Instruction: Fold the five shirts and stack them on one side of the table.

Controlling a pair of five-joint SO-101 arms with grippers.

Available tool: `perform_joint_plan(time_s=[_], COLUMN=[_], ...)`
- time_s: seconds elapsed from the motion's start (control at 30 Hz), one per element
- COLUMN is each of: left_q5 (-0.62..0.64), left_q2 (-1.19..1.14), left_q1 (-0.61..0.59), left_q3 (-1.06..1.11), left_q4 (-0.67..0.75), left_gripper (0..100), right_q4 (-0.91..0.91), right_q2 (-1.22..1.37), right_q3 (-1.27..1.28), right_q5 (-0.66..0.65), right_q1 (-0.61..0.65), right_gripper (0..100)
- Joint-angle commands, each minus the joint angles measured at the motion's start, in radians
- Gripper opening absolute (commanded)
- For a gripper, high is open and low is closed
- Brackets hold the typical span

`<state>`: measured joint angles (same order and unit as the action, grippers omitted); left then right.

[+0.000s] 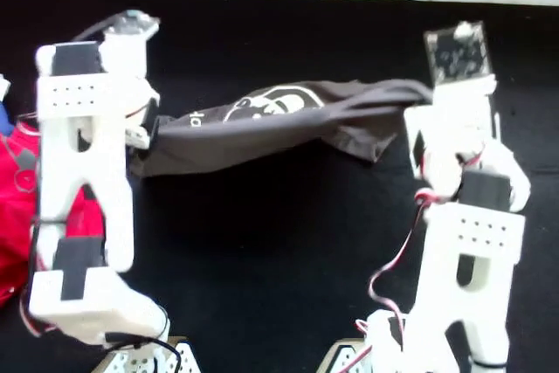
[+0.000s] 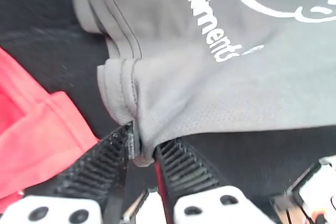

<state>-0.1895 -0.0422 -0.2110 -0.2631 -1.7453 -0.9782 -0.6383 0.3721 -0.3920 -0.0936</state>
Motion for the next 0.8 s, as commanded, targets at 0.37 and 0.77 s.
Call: perform_joint_plan(time_s=[0.37,0.77], left_q5=[-0.006,-0.009], left_q2=[0.444,0.549], left_q1=[0.030,0.028], left_q3=[-0.286,-0.414], left_q4=[-0.021,-0.021], left_gripper=[1,1], right_q4=[-0.271,-0.272], right_q2=[0.168,0.168], right_q3=[-0.883,-1.138], right_q5=[0.069,0.072], right_q1=[-0.022,-0.022], right_gripper=[0.6,0.6])
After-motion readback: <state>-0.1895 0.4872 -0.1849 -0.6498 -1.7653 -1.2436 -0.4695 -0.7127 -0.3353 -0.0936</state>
